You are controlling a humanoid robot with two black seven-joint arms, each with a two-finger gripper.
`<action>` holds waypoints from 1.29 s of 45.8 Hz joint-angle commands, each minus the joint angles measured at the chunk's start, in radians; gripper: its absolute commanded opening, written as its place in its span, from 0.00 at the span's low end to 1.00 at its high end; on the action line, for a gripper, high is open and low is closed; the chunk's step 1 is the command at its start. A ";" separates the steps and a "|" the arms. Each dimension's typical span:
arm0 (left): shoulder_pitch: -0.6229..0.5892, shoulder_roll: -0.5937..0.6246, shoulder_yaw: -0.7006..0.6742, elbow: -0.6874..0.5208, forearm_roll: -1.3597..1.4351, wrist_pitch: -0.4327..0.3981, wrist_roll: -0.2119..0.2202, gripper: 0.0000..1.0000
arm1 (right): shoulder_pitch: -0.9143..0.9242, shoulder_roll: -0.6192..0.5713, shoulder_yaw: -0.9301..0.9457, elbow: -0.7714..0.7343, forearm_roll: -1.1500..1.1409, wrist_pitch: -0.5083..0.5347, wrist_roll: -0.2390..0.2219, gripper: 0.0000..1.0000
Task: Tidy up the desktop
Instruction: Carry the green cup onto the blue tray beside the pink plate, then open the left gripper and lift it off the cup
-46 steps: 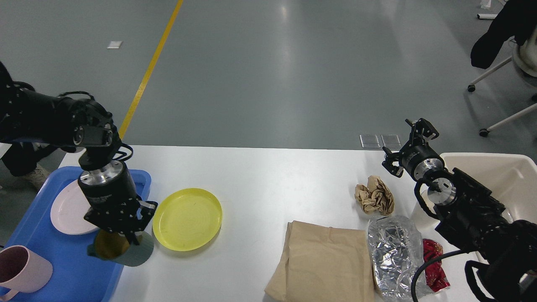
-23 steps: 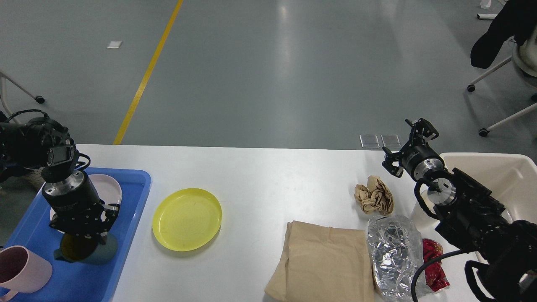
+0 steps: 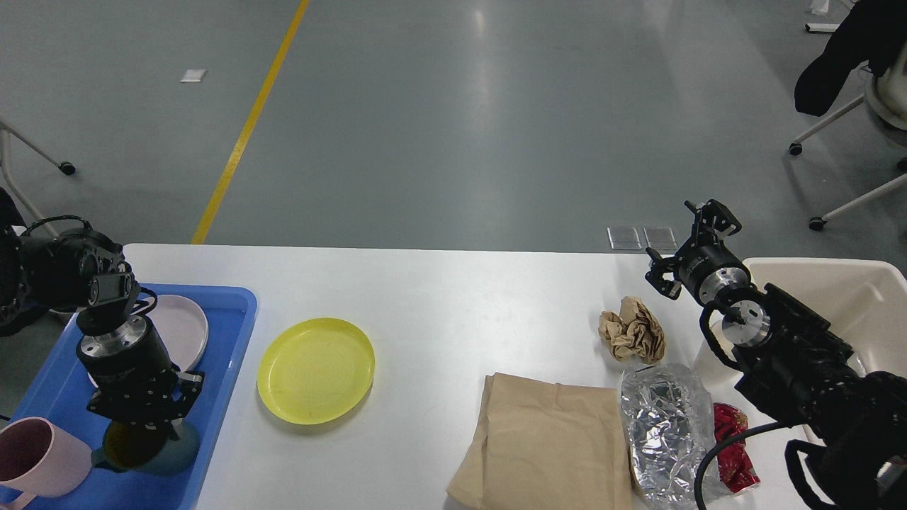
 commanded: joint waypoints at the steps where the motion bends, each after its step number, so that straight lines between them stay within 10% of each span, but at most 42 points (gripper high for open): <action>1: 0.006 0.003 0.002 0.000 0.002 0.000 0.001 0.01 | 0.000 0.000 -0.001 0.000 0.000 0.000 0.000 1.00; 10: 0.010 0.005 0.004 -0.001 0.008 0.000 0.003 0.05 | 0.000 0.000 -0.001 0.000 0.000 0.000 0.000 1.00; 31: -0.019 0.006 0.010 -0.018 0.014 0.000 0.008 0.58 | -0.002 0.000 -0.001 0.000 0.000 0.000 0.000 1.00; 37: -0.203 0.029 0.050 -0.050 0.014 0.000 0.015 0.97 | 0.000 0.000 0.001 0.000 0.000 0.000 0.000 1.00; 47: -0.491 -0.006 0.053 -0.052 0.017 0.000 0.018 0.98 | 0.000 0.000 -0.001 0.000 0.000 0.000 0.000 1.00; 59: -0.536 -0.352 -0.035 -0.061 0.195 0.000 0.017 0.97 | -0.002 0.000 0.001 0.000 0.000 0.000 0.000 1.00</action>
